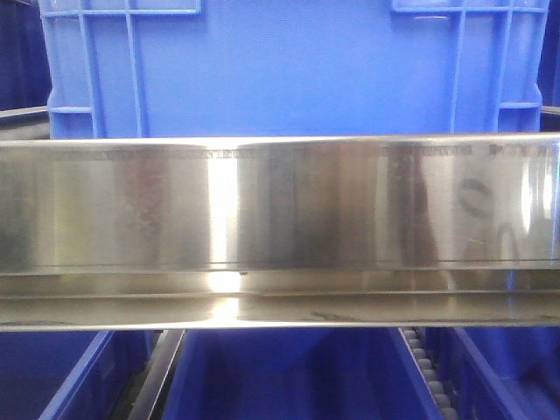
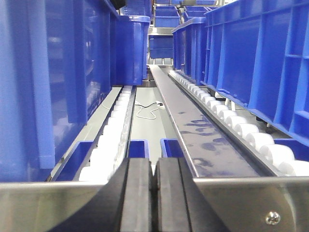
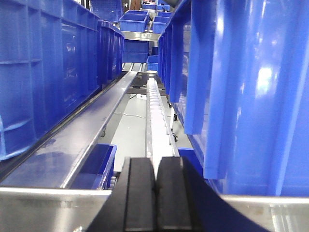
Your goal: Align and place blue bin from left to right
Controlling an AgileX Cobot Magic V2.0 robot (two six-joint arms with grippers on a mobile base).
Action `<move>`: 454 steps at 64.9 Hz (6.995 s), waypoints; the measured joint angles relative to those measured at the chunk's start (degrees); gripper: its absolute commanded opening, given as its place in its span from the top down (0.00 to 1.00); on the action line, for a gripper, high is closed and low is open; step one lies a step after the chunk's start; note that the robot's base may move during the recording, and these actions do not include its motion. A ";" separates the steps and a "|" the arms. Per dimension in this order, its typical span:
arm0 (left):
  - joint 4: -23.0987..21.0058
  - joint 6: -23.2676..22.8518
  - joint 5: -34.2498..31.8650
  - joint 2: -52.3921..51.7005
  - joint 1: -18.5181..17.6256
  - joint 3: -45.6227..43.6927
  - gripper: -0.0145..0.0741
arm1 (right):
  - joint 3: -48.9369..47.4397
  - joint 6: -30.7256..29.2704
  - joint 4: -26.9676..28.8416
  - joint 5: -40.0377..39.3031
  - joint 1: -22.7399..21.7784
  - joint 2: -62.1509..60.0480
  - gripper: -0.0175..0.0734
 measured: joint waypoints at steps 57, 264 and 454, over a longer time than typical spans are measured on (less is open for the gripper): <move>0.24 0.00 -6.07 0.00 0.00 0.00 0.96 | 0.00 0.00 0.00 -1.27 0.00 0.00 0.89; 7.78 -11.82 65.08 104.80 -18.06 -119.38 0.16 | -115.98 6.55 0.77 66.01 15.96 102.14 0.19; 5.21 -13.32 68.91 103.15 -18.06 -133.83 0.96 | -130.75 8.58 0.71 69.72 15.96 99.74 0.88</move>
